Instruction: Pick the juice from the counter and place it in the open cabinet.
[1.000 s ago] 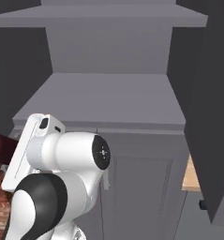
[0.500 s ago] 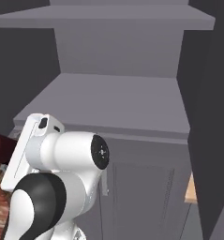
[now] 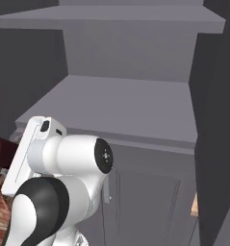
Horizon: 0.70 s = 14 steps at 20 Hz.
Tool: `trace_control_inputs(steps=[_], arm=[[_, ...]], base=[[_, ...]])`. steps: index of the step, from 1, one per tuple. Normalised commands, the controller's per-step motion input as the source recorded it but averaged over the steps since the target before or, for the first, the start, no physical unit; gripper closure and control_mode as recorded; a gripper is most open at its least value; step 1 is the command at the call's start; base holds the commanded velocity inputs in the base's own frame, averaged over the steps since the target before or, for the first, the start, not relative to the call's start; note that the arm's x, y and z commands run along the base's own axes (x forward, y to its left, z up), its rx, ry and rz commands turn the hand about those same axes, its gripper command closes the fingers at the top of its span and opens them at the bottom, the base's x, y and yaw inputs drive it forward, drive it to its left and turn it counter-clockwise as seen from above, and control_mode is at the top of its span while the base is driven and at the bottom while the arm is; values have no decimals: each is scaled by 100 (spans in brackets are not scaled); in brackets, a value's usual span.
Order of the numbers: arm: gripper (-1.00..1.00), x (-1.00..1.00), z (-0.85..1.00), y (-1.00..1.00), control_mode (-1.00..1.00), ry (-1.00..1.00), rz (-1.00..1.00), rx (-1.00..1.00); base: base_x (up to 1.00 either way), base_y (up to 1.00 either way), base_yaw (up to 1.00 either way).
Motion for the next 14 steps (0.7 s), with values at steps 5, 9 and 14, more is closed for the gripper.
trace_control_inputs(steps=[5, 9, 14], arm=[[100, 0, 0, 0, 100, 0, 0, 0], [100, 0, 0, 0, 100, 0, 0, 0], [100, 0, 0, 0, 100, 0, 0, 0]], base=[[96, -2, 19], [61, 0, 13], [21, 0, 3]])
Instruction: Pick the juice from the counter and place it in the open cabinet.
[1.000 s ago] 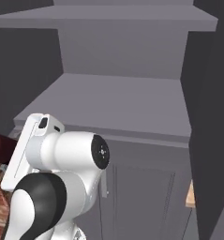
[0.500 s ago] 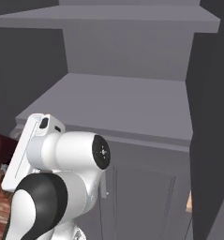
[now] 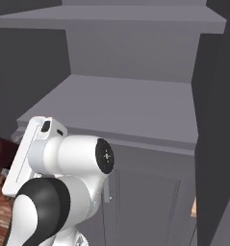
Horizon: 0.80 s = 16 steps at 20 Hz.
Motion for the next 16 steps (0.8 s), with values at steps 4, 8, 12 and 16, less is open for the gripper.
trace_control_inputs(steps=[4, 8, 12, 16], arm=[[100, 0, 0, 0, 100, 0, 0, 0], [100, 0, 0, 0, 100, 0, 0, 0], [100, 0, 0, 0, 100, 0, 0, 0], [100, 0, 0, 0, 100, 0, 0, 0]], base=[[1, -1, 1], [0, 0, 2], [0, 0, 0], [0, 0, 0]])
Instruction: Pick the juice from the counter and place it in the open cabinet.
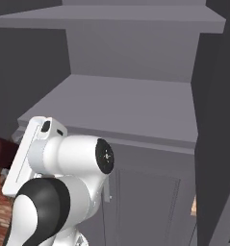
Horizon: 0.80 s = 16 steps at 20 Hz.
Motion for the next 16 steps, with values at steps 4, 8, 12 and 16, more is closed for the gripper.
trace_control_inputs(steps=[4, 8, 12, 16], arm=[[100, 0, 0, 0, -100, 0, 0, 0], [100, 0, 0, 0, -100, 0, 0, 0], [100, 0, 0, -5, -100, 0, 0, 0], [100, 0, 0, -10, -100, 0, 0, 0]], base=[[0, 0, 0], [0, 0, 0], [0, 0, 0], [0, 0, 0]])
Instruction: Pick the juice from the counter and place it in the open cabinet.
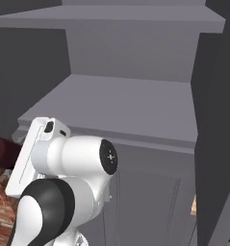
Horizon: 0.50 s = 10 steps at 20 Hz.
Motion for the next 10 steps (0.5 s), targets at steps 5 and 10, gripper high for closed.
trace_control_inputs(steps=[5, 10], arm=[[100, 0, 2, 0, -100, 0, -1, 0], [100, 0, 12, -1, -100, 0, -1, 0]], base=[[0, 0, 0], [0, 0, 0]])
